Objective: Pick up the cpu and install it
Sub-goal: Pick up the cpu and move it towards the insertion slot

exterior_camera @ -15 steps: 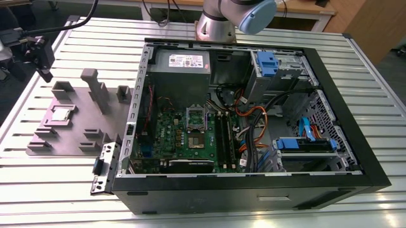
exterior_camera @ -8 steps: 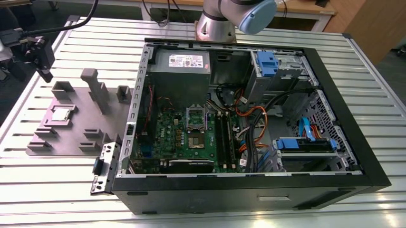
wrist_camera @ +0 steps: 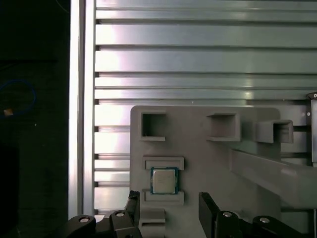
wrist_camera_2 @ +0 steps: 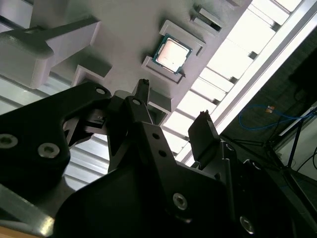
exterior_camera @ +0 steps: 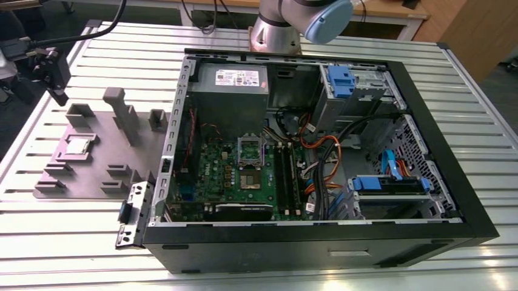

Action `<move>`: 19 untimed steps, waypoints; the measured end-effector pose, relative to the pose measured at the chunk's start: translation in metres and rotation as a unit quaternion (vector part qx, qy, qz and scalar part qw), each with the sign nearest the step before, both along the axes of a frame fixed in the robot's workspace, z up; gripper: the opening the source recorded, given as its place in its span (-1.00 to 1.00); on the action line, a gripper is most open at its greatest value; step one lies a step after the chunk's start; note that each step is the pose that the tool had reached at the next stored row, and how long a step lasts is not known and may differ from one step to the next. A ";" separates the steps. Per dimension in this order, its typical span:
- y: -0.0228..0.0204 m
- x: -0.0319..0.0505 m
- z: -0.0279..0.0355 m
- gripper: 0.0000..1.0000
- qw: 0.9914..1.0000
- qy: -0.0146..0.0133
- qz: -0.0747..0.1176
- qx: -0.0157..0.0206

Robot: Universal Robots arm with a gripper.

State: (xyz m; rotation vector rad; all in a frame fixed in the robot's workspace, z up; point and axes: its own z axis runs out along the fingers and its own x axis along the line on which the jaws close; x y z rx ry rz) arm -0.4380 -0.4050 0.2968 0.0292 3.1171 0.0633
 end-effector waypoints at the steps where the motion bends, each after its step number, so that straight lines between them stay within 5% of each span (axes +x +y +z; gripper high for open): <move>1: 0.0000 0.0000 -0.0017 0.18 1.000 0.000 0.000 0.000; 6: -0.0001 0.0001 -0.0091 0.18 1.000 0.000 0.000 -0.004; 19: -0.0001 0.0001 -0.0094 0.18 1.000 0.000 0.000 -0.004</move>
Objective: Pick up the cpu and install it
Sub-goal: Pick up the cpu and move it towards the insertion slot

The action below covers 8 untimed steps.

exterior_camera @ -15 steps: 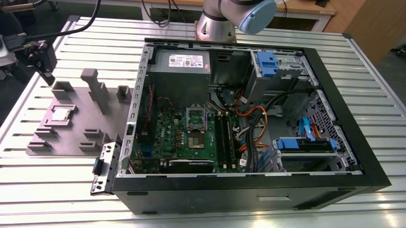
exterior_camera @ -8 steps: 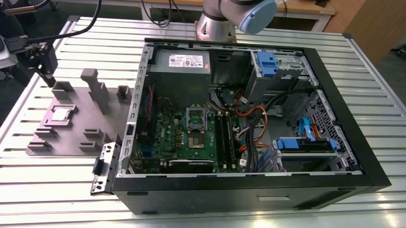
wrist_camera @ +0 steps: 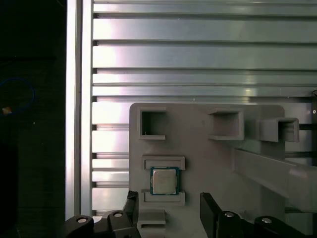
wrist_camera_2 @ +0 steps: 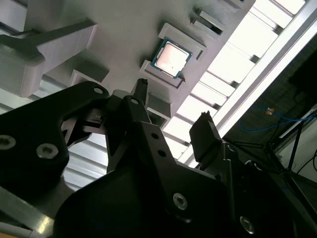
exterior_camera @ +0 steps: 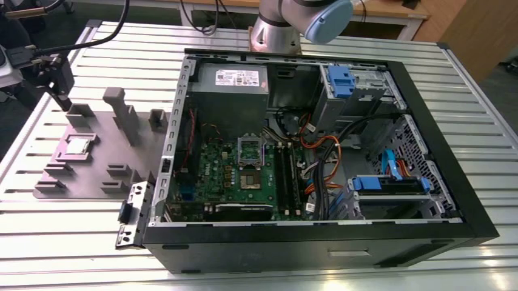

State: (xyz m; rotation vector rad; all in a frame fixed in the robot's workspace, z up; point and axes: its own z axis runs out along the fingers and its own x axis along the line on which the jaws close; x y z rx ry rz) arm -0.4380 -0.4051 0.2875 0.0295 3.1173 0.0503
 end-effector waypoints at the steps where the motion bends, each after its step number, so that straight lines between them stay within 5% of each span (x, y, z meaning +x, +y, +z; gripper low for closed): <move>1: 0.0000 0.0000 0.0000 0.21 1.000 0.000 0.000 0.000; 8: 0.0000 0.0000 -0.0022 0.33 1.000 0.000 0.000 0.000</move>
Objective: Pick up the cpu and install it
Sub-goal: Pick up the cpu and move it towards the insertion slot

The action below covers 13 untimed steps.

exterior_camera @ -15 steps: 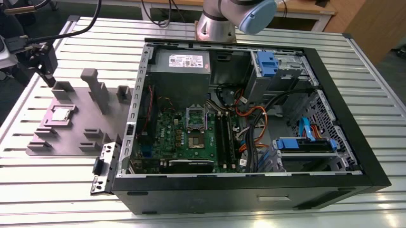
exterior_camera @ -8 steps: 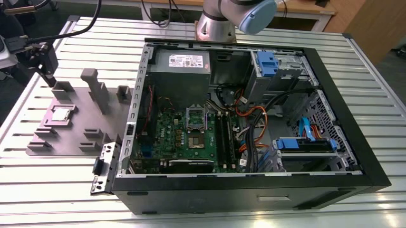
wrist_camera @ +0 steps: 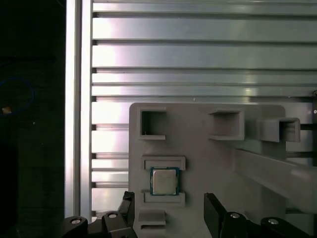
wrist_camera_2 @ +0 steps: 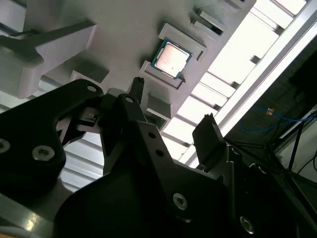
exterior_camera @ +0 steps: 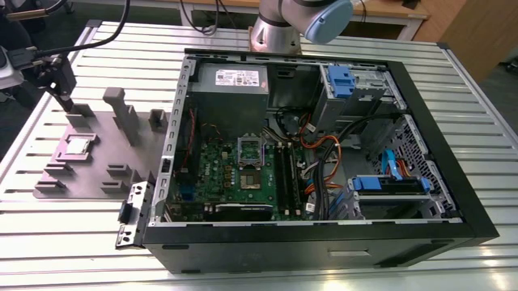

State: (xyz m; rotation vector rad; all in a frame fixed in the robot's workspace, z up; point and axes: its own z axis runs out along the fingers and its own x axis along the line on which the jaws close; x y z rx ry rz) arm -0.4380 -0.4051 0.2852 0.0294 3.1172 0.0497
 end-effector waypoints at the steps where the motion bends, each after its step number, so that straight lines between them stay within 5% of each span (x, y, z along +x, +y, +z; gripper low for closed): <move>1: 0.0000 0.0000 -0.0016 0.33 1.000 0.000 0.000 0.000; 13: -0.0015 0.0000 -0.0235 0.33 1.000 0.001 0.014 0.000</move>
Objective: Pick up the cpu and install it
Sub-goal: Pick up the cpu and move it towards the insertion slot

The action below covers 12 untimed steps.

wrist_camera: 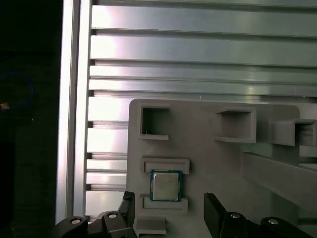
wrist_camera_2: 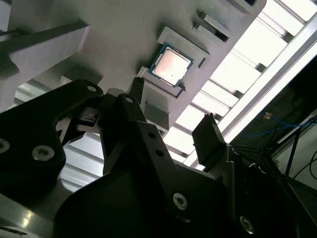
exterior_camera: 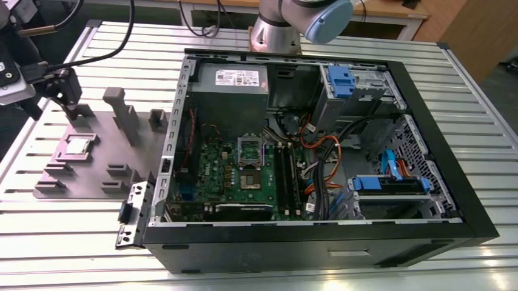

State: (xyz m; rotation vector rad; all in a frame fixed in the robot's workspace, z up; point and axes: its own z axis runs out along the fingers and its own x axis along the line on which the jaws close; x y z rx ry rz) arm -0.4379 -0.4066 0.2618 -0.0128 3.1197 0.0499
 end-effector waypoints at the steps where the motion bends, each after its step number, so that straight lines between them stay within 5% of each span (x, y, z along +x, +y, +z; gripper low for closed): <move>1: -0.0001 0.0000 -0.0018 0.33 1.000 0.000 0.000 0.000; 12: -0.0020 0.0000 -0.0210 0.33 1.000 -0.001 -0.002 0.000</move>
